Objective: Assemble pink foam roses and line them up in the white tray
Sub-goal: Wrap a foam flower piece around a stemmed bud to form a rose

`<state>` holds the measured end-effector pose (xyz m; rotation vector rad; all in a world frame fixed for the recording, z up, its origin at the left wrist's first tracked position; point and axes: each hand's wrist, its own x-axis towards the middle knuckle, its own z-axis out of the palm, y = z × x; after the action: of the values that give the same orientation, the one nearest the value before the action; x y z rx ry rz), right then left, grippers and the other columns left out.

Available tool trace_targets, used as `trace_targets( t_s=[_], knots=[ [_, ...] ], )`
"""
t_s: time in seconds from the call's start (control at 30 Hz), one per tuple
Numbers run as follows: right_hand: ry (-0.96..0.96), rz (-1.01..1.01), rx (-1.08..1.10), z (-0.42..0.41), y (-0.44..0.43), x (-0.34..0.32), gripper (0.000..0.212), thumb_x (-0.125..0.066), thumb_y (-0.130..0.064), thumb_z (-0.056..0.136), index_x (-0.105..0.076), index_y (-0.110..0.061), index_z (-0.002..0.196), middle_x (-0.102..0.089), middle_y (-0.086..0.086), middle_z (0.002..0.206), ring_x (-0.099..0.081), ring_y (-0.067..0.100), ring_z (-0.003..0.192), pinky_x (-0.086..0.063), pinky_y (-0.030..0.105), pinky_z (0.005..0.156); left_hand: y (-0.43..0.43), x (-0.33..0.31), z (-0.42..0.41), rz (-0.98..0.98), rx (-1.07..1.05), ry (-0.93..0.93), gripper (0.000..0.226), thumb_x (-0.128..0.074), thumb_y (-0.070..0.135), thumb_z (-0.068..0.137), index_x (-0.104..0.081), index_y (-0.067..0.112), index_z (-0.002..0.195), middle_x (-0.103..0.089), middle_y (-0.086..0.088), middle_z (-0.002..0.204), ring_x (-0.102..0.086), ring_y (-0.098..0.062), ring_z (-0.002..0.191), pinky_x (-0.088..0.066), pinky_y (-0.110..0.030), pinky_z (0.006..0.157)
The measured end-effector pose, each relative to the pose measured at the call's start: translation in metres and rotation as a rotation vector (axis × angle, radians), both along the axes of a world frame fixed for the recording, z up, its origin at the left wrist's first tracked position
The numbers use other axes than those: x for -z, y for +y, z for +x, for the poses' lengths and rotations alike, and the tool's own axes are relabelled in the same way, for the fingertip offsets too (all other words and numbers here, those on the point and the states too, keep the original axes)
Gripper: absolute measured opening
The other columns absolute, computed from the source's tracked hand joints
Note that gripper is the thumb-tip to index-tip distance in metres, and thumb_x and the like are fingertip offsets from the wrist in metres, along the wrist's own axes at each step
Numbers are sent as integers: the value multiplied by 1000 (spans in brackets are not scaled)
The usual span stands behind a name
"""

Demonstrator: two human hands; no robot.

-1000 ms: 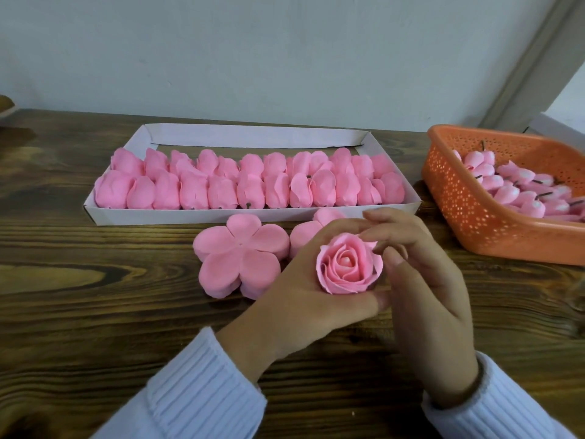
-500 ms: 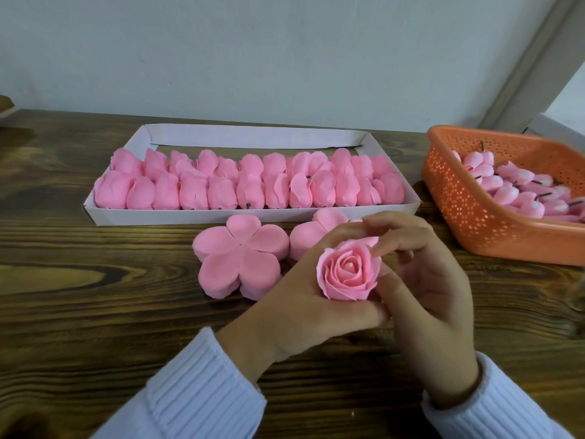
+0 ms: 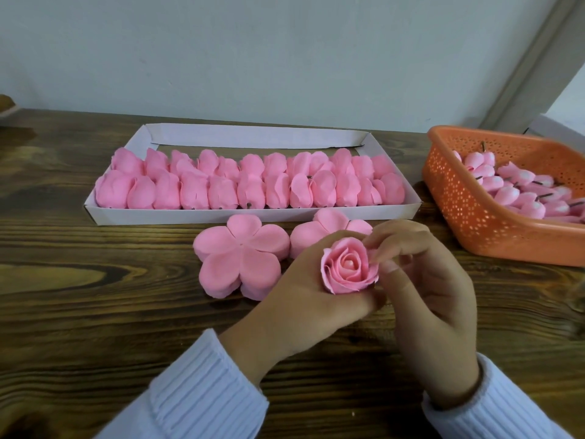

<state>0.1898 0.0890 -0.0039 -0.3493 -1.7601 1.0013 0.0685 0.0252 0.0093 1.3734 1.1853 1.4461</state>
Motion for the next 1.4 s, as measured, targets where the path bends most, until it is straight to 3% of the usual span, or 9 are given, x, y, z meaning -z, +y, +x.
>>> trace_targets(
  t_s=[0.13,0.27,0.4,0.63,0.77,0.93,1.1,1.23,1.4],
  knots=[
    [21,93,31,2,-1,-5,18,-51,-10,88,-61,-24,87,-62,-1,90,-59,28,93,-46,40,83,2,3,0,-18,-63,21,20,-72,18,75,-68,18,95,-70,-4,91,-67,-20,89,-54,-33,83],
    [39,39,69,2,-1,-5,11,-51,-12,88,-60,-18,89,-61,6,97,-57,27,96,-45,31,83,5,9,-1,76,-136,151,16,-73,26,74,-66,29,88,-68,11,84,-64,-10,81,-54,-25,77],
    [-20,124,120,2,0,-7,13,-55,-16,88,-65,-23,86,-61,-4,102,-58,25,103,-44,36,89,5,12,3,138,-114,173,26,-66,33,67,-63,45,90,-62,32,82,-60,6,81,-47,-11,74],
    [-48,172,138,3,-1,-8,12,-63,-31,89,-70,-26,97,-60,-1,109,-57,32,107,-47,49,88,5,15,-1,243,-228,268,19,-70,23,71,-56,33,79,-59,17,74,-58,-6,71,-52,-29,62],
    [-78,170,167,3,0,-8,17,-62,-26,87,-69,-29,102,-61,-3,107,-57,23,107,-44,32,89,6,14,1,262,-250,260,13,-65,31,72,-54,35,78,-55,17,70,-53,-4,66,-50,-35,59],
    [-101,158,151,3,0,-10,21,-65,-27,83,-68,-31,104,-61,-3,108,-56,25,108,-44,36,92,7,15,1,263,-305,308,16,-66,38,73,-51,38,80,-56,20,72,-53,-2,65,-49,-28,57],
    [-93,176,155,3,0,-11,10,-65,-24,82,-71,-29,88,-62,-3,108,-58,25,105,-45,31,91,7,17,-3,228,-298,311,40,-75,24,73,-60,30,109,-67,14,94,-66,-7,89,-56,-26,74],
    [-85,197,151,3,0,-10,12,-60,-15,87,-64,-26,88,-65,-1,104,-62,23,104,-47,36,88,8,16,-3,273,-275,434,31,-70,23,75,-59,34,101,-59,29,80,-58,9,80,-44,-8,68],
    [-84,228,109,2,0,-10,13,-58,-14,89,-63,-26,88,-66,-7,102,-63,21,104,-48,37,85,6,12,-4,283,-272,505,22,-57,31,75,-46,49,81,-54,39,77,-52,13,72,-35,-2,63]
  ],
)
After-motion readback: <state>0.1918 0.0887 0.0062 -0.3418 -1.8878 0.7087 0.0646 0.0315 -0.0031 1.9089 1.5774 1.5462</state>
